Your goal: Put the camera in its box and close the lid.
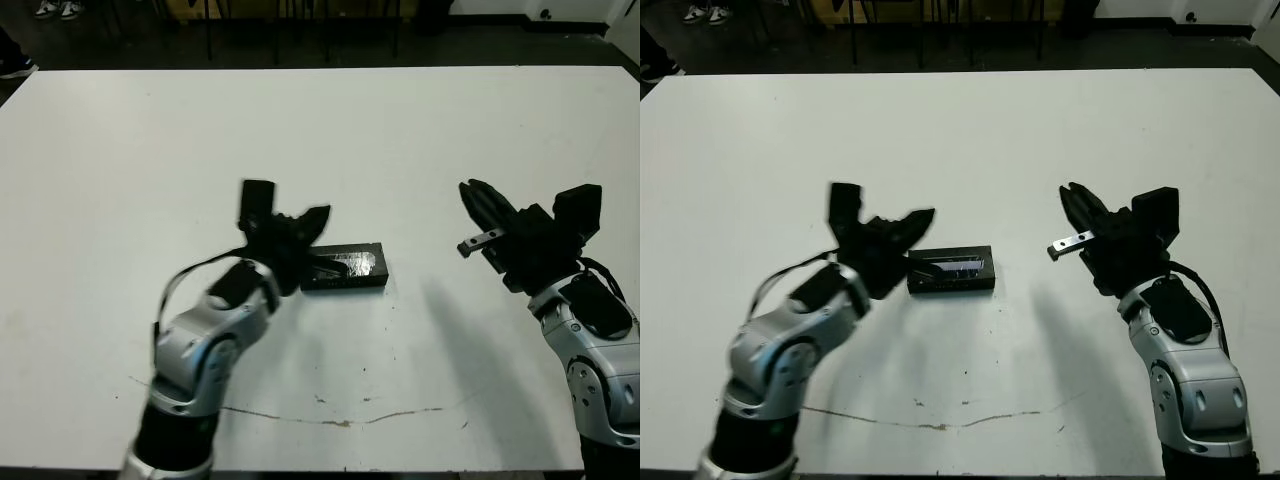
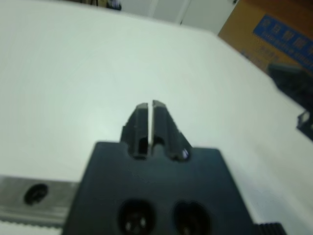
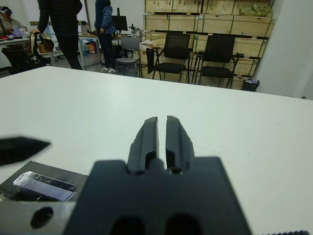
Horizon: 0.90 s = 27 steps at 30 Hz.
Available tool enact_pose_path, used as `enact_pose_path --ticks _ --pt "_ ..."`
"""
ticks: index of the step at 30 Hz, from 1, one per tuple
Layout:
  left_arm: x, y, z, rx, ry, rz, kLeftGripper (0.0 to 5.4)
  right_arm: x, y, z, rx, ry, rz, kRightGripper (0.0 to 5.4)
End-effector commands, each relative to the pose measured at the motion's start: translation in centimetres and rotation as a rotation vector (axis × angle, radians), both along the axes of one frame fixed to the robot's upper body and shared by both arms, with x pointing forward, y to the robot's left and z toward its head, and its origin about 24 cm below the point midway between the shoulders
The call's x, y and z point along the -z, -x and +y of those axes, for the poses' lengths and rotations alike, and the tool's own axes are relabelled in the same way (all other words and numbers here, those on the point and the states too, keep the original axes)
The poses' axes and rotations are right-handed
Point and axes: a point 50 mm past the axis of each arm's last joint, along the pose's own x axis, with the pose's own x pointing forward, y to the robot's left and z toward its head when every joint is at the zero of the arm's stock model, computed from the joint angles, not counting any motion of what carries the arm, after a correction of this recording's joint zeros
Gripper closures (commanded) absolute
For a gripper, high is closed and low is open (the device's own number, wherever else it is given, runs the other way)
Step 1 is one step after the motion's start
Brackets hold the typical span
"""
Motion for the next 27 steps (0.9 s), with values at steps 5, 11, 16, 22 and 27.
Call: enact_pose_path --ticks 5,11,16,22,27 --pt "3.3 0.2 -0.4 0.020 -0.170 0.087 5.38 0.5 0.2 -0.1 0.005 -0.011 0.033 5.40" --pt "5.6 0.2 0.3 0.058 -0.242 0.100 5.38 0.3 0.3 0.2 -0.001 -0.005 0.041 5.40" --pt "7.3 0.0 0.6 0.057 -0.270 0.147 5.38 0.3 0.3 0.5 -0.020 -0.017 0.046 5.40" --pt "8.4 -0.2 1.2 0.045 -0.286 0.178 5.38 0.4 0.5 0.5 -0.024 0.001 0.050 5.40" --pt "6.7 -0.2 2.3 0.030 -0.229 0.094 5.38 0.6 0.7 0.8 -0.039 0.016 0.044 5.40"
